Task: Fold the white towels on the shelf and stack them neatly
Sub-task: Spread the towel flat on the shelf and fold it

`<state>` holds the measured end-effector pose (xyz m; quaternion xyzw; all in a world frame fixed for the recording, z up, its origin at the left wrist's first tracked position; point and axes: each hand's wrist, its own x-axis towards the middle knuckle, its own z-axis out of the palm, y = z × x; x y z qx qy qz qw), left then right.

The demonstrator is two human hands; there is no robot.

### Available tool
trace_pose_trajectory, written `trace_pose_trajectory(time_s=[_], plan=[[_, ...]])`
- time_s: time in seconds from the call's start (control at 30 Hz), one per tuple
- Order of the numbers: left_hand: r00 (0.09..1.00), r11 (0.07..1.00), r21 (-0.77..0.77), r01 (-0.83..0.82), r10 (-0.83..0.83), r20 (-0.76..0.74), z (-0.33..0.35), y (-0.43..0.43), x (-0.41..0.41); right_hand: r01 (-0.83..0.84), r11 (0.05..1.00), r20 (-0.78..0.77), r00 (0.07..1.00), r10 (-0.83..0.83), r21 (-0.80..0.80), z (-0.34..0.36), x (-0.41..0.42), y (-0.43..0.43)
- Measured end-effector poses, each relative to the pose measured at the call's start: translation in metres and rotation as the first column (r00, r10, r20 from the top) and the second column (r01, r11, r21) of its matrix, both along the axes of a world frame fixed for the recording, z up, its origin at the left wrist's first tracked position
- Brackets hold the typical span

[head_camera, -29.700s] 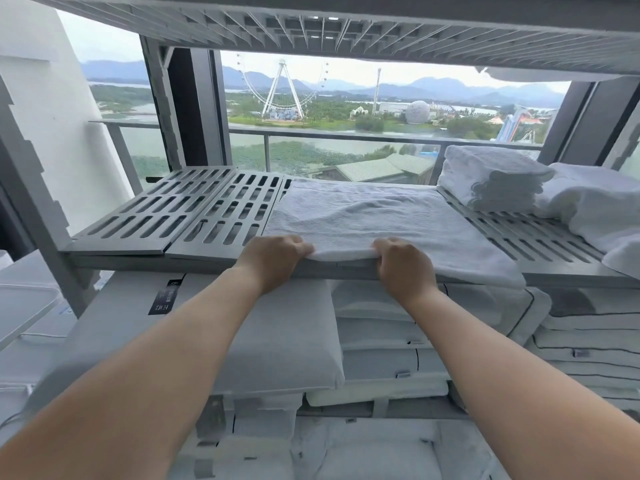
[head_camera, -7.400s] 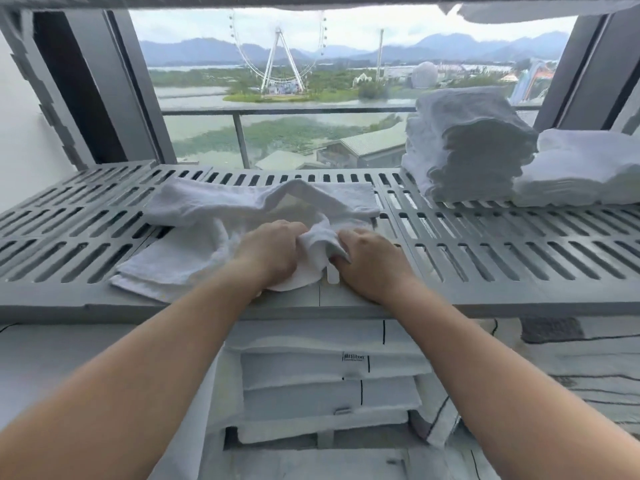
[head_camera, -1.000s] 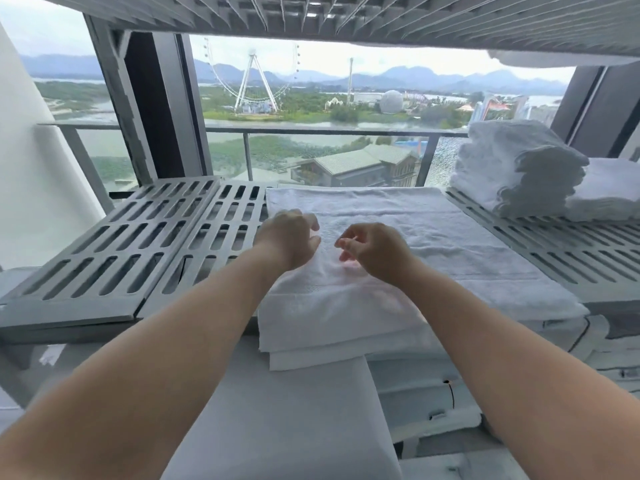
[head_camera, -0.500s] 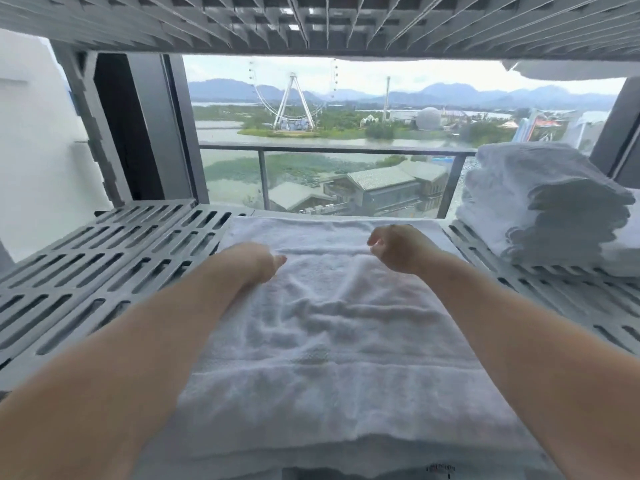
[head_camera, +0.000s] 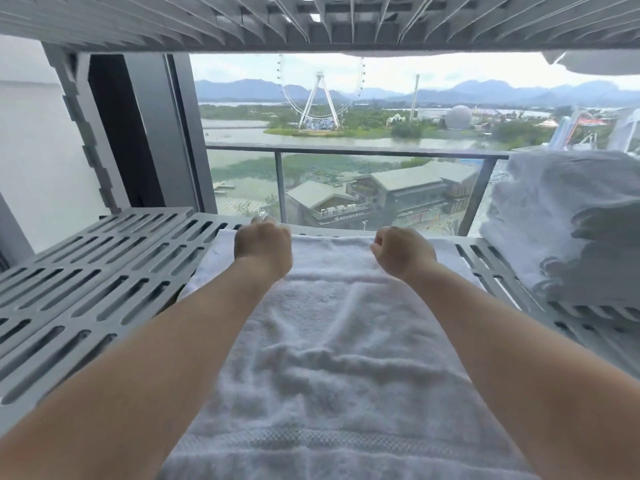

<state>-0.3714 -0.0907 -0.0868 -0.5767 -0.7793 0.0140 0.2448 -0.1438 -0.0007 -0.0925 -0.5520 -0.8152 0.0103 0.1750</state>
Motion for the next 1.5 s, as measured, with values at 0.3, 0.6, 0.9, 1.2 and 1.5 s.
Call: trace_pose_trajectory(time_s=[0.3, 0.6, 0.9, 1.2, 1.5], plan=[[0.977, 0.996, -0.058, 0.071, -0.058, 0.204, -0.009, 0.043, -0.021, 0.023, 0.999, -0.002, 1.000, -0.024, -0.031, 0.003, -0.006, 0.031], [0.979, 0.981, -0.172, 0.092, -0.057, 0.198, -0.020, 0.072, -0.035, 0.033, 0.970, 0.098, 0.995, -0.010, -0.243, -0.008, -0.012, 0.062], [0.978, 0.986, -0.113, 0.123, -0.101, 0.184, -0.018, 0.085, -0.039, 0.126, 0.961, 0.136, 0.986, -0.095, -0.247, -0.006, -0.009, 0.077], [0.975, 0.977, 0.167, 0.131, -0.158, 0.159, 0.007, 0.083, -0.035, 0.093, 0.995, -0.134, 0.986, -0.095, -0.021, 0.011, 0.007, 0.074], [0.901, 0.978, 0.147, 0.146, -0.193, 0.389, -0.008, 0.063, -0.036, 0.032, 0.994, -0.123, 0.992, -0.020, 0.102, -0.009, 0.022, 0.053]])
